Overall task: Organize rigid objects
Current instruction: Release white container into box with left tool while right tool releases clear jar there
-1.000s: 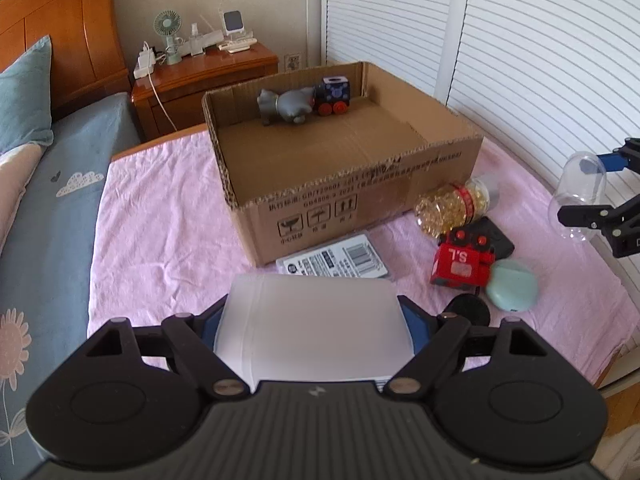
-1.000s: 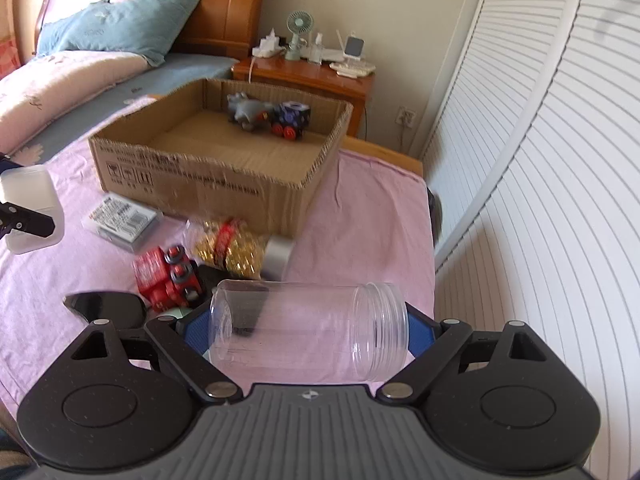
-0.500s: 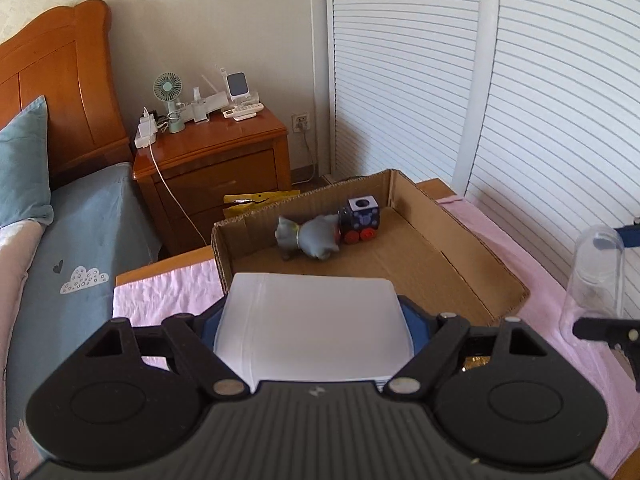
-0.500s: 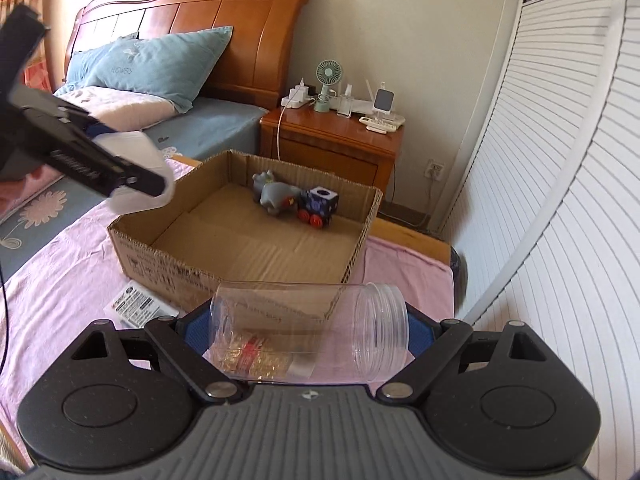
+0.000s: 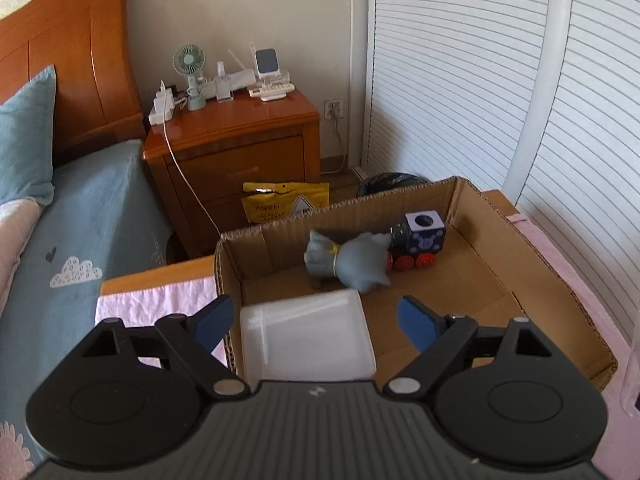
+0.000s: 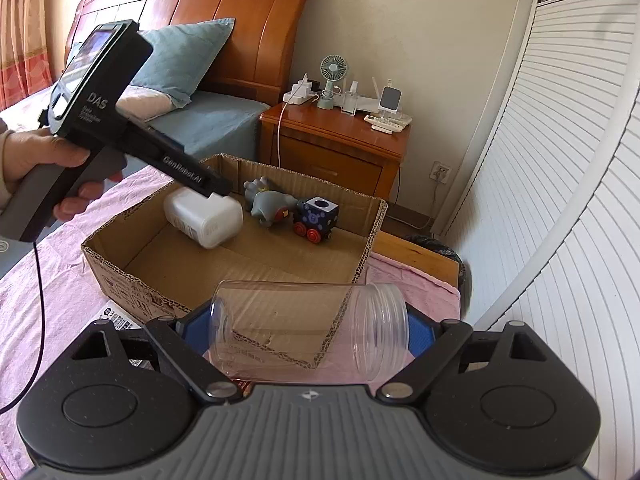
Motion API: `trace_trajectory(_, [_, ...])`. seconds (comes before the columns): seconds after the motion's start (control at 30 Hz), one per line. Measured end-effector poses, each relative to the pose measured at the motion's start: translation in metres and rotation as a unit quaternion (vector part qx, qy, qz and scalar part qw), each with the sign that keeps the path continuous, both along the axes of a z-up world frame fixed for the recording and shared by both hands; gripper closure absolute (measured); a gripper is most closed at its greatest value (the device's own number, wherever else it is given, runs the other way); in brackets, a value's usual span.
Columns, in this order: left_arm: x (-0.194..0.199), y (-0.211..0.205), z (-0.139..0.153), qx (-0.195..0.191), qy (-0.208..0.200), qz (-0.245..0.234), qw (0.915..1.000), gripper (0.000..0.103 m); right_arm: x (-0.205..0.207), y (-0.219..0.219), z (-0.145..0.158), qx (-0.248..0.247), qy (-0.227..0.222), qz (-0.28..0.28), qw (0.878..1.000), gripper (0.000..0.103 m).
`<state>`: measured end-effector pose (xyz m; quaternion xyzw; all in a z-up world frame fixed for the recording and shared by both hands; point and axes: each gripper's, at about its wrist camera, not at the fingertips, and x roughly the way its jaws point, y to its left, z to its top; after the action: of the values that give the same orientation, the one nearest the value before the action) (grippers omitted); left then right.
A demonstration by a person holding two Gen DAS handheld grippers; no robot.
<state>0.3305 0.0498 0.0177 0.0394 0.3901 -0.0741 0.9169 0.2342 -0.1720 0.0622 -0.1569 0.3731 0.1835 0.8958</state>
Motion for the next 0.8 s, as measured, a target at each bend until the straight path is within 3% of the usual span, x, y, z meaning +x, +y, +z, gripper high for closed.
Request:
trace_trajectory(0.43, [-0.106,0.008,0.027,0.009,0.026,-0.031,0.9991,0.004,0.022,0.022,0.002,0.019,0.017,-0.005,1.0,0.01])
trace_trajectory(0.6, [-0.142,0.013,0.026,0.029,-0.006,-0.008,0.9995,0.004,0.047,0.04,-0.006,0.017,0.037,-0.017,0.999,0.01])
trace_trajectory(0.8, [-0.16,0.031,0.028,0.013,-0.012,0.003,0.9998,0.004,0.085,0.061,-0.02,0.006,0.062,-0.032,0.998,0.01])
